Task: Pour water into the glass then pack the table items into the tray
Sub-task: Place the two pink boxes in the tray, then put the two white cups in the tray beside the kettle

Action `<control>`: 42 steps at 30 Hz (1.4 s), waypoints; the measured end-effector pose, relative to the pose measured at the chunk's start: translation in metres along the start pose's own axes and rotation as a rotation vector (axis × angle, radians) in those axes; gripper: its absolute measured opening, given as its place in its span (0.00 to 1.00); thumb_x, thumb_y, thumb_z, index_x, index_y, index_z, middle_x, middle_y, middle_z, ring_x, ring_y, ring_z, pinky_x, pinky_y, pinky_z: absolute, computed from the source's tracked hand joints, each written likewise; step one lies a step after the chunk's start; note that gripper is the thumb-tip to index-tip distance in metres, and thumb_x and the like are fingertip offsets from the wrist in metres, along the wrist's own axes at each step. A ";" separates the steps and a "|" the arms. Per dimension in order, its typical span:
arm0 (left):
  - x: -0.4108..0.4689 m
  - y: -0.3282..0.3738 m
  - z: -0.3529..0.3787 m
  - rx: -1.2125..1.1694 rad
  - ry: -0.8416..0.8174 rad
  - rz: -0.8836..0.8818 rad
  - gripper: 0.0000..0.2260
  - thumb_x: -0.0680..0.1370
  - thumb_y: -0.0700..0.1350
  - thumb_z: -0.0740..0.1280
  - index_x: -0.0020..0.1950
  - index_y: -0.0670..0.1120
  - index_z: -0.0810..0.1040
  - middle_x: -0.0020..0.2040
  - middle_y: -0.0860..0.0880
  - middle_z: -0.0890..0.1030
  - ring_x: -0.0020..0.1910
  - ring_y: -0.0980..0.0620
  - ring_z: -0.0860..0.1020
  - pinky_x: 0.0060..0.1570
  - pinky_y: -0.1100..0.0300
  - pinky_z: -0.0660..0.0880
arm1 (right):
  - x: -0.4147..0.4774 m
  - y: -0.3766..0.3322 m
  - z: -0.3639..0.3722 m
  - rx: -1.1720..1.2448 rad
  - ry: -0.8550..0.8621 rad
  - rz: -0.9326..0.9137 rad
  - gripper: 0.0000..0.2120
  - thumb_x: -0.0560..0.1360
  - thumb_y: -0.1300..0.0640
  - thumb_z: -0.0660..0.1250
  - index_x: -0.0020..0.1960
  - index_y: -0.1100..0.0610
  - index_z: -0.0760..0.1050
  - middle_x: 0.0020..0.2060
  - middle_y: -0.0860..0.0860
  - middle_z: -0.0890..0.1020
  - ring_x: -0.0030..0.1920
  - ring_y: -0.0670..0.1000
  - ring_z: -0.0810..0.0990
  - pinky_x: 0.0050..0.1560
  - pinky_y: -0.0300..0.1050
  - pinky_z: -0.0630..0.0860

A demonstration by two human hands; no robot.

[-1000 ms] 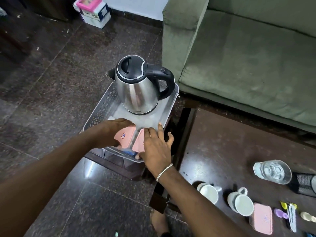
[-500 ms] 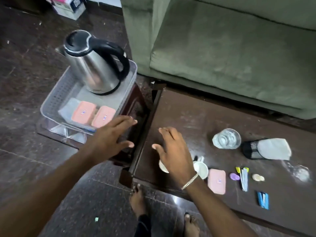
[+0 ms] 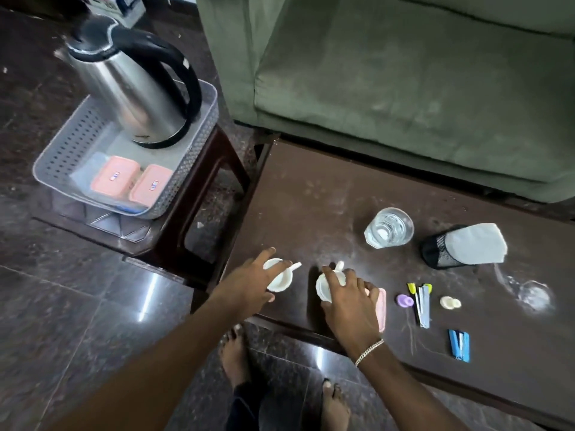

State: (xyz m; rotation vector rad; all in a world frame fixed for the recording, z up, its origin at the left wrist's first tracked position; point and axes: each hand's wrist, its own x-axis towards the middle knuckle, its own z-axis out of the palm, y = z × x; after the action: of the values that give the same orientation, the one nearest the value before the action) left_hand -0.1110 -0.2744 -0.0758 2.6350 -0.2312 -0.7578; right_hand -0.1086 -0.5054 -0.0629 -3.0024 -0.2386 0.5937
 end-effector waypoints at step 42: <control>0.002 -0.319 -0.256 -0.108 0.658 -0.447 0.28 0.72 0.51 0.76 0.69 0.52 0.69 0.61 0.43 0.72 0.52 0.32 0.80 0.52 0.42 0.77 | 0.219 -0.345 -0.117 0.147 0.238 -0.256 0.31 0.70 0.50 0.72 0.70 0.52 0.67 0.60 0.51 0.76 0.60 0.56 0.76 0.53 0.58 0.69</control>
State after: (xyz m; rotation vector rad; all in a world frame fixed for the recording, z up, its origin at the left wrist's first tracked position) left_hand 0.0443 0.0978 -0.0081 2.6882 0.5737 0.0163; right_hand 0.0889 -0.1339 -0.0019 -2.8025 -0.5265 0.2170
